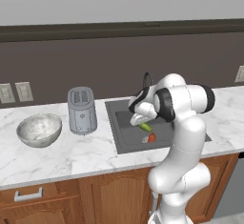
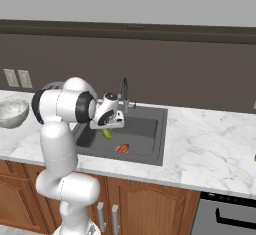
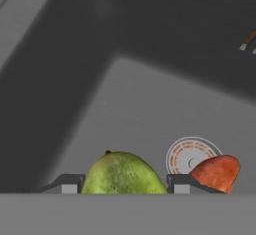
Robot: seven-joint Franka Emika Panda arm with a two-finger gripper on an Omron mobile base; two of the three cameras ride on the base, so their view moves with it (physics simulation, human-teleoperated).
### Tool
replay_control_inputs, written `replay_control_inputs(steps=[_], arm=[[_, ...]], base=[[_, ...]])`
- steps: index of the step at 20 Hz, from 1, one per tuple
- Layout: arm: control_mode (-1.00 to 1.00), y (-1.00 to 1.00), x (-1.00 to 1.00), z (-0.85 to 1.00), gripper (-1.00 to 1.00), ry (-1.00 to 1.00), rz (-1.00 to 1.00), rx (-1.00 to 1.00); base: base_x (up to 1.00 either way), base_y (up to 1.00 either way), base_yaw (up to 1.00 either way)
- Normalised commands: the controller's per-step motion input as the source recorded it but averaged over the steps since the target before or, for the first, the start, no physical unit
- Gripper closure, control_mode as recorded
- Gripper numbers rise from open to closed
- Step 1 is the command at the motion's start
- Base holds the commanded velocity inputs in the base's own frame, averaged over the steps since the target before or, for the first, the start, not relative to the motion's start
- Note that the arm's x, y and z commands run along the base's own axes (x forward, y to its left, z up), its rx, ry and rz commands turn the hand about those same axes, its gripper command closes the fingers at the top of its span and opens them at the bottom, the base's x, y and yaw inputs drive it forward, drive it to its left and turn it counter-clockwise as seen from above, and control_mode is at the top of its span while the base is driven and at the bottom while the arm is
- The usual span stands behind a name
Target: Remove the sweet potato and mango from the sink. Then move the bowl and cup from the counter to the sink for washing.
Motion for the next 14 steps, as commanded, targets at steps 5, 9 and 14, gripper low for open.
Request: replay_control_inputs(steps=[5,9,14], arm=[[-1.00,0.04,-0.10,0.20,1.00,0.02,0.00,0.00],[-1.00,0.07,-0.12,0.16,1.00,0.04,0.00,0.00],[-1.00,0.08,-0.16,0.12,1.00,0.07,-0.01,0.00]], base=[[0.00,0.00,0.00],[0.00,0.00,0.00],[0.00,0.00,0.00]])
